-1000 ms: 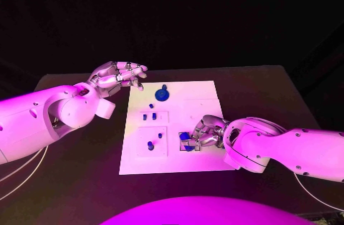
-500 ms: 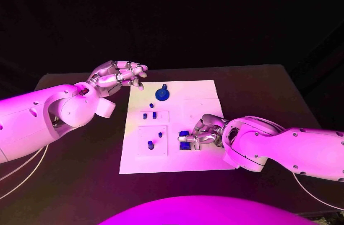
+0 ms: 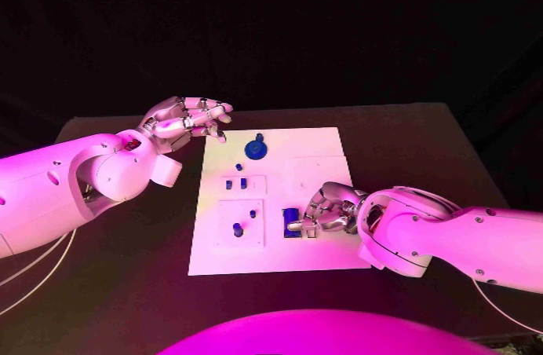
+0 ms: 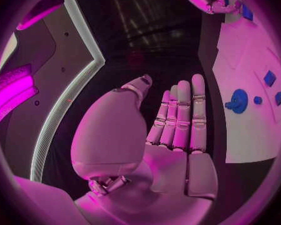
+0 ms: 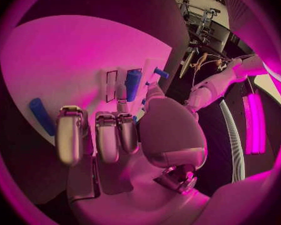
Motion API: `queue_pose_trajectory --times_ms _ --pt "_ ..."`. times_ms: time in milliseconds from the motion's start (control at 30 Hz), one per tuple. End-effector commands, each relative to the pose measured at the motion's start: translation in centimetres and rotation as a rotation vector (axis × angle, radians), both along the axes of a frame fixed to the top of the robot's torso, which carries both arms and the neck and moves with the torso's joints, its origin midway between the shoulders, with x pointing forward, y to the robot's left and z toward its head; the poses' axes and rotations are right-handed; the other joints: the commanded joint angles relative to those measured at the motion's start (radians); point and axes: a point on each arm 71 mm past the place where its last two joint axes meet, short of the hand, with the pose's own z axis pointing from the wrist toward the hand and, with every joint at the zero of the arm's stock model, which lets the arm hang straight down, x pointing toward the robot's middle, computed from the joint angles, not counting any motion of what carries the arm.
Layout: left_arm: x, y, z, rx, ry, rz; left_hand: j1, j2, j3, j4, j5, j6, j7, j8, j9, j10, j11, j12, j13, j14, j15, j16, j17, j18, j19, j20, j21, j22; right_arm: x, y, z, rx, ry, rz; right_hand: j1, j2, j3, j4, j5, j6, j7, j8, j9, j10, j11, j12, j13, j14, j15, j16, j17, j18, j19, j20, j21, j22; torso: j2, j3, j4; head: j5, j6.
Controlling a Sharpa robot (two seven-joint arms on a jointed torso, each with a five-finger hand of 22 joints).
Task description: Assemble the parts on the task board
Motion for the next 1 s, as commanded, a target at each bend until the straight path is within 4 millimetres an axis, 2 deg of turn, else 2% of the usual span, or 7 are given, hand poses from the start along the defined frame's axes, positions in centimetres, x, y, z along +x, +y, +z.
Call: queue_pose_trajectory --times_ms 33,267,333,400,667,867,1000 --pt "-0.1 -0.2 0.1 -0.010 -0.001 -0.017 0.008 0.005 -0.003 0.003 0.002 -0.007 -0.001 0.006 0.001 -0.008 0.002 0.004 0.001 -0.004 0.001 0.005 0.001 0.006 0.005 -0.001 -0.003 -0.001 -0.6 0.2 0.2 0.007 -0.002 0.093 0.054 -0.003 0.013 -0.002 0.011 -0.004 0.004 0.004 0.002 0.090 -0.006 -0.003 0.245 0.094 -0.009 -0.003 0.213 -0.015 0.069 -0.008 -0.005 0.222 -0.001 -0.0003 -0.0009 0.001 -0.003" --pt "0.0 -0.2 0.1 -0.011 -0.001 -0.017 0.012 0.008 -0.003 0.004 0.002 -0.008 -0.001 0.006 0.001 -0.009 0.002 0.004 0.002 -0.004 0.001 0.005 0.001 0.006 0.006 -0.001 -0.004 -0.002 -0.6 -1.3 0.6 0.012 -0.019 0.066 0.147 -0.017 0.045 -0.002 0.018 -0.005 0.004 0.005 0.000 0.088 -0.007 -0.007 0.242 0.094 -0.010 -0.003 0.212 -0.014 0.068 -0.009 -0.008 0.221 -0.002 -0.0001 -0.0015 0.000 -0.002" --pt "0.0 -0.2 0.1 -0.012 -0.002 -0.018 0.012 0.008 -0.003 0.004 0.002 -0.008 -0.001 0.006 0.001 -0.009 0.002 0.004 0.002 -0.004 0.001 0.005 0.001 0.006 0.006 -0.001 -0.004 -0.002 -0.4 -2.3 1.0 0.017 -0.043 0.035 0.144 -0.016 0.054 0.002 0.055 -0.015 0.009 -0.004 -0.005 0.089 -0.002 -0.005 0.244 0.094 -0.006 -0.003 0.214 -0.015 0.069 -0.008 -0.005 0.222 -0.002 -0.0004 -0.0006 -0.002 -0.001" --pt "-0.1 -0.2 0.1 -0.012 -0.003 -0.018 0.012 0.008 -0.003 0.004 0.002 -0.008 -0.001 0.006 0.001 -0.009 0.002 0.004 0.002 -0.004 0.001 0.005 0.001 0.006 0.006 -0.001 -0.004 -0.002 -0.1 -3.4 1.5 0.020 -0.075 0.003 0.143 -0.017 0.055 0.002 0.062 -0.015 0.010 -0.004 -0.005 0.089 -0.002 -0.005 0.244 0.095 -0.006 -0.002 0.215 -0.015 0.069 -0.007 -0.003 0.223 -0.001 -0.0005 0.0003 -0.008 0.001" --pt "-0.2 -0.3 0.0 -0.018 -0.005 -0.016 0.013 0.008 -0.003 0.005 0.002 -0.008 -0.001 0.007 0.001 -0.009 0.002 0.004 0.002 -0.004 0.000 0.005 0.001 0.006 0.007 -0.001 -0.005 -0.003 0.4 -8.6 3.7 -0.035 -0.173 -0.073 0.137 -0.038 0.056 0.002 0.051 -0.029 0.016 -0.017 -0.011 0.091 0.004 -0.001 0.247 0.096 -0.001 -0.001 0.220 -0.017 0.071 -0.004 0.006 0.225 -0.002 -0.0031 0.0004 -0.032 0.005" --pt "-0.4 -0.5 -0.8 -0.022 0.010 -0.020 0.013 0.008 -0.003 0.005 0.002 -0.008 -0.001 0.007 0.001 -0.009 0.002 0.004 0.002 -0.004 0.000 0.005 0.001 0.006 0.007 -0.001 -0.005 -0.003 0.0 -11.2 3.4 -0.132 -0.174 -0.077 0.135 -0.044 0.058 0.003 0.040 -0.031 0.017 -0.020 -0.012 0.095 0.005 0.005 0.252 0.097 0.000 0.001 0.226 -0.019 0.073 -0.002 0.017 0.227 0.000 -0.0016 -0.0030 -0.043 0.008" --pt "-0.5 -0.6 -1.0 -0.024 0.015 -0.021 0.013 0.008 -0.003 0.005 0.002 -0.008 -0.001 0.007 0.001 -0.009 0.002 0.004 0.002 -0.004 0.000 0.005 0.001 0.006 0.007 -0.001 -0.005 -0.003 -0.5 -11.9 2.7 -0.175 -0.170 -0.075 0.135 -0.044 0.060 0.003 0.039 -0.030 0.017 -0.020 -0.012 0.096 0.005 0.006 0.253 0.097 0.000 0.002 0.227 -0.019 0.074 -0.002 0.020 0.228 0.000 -0.0001 -0.0047 -0.045 0.007"
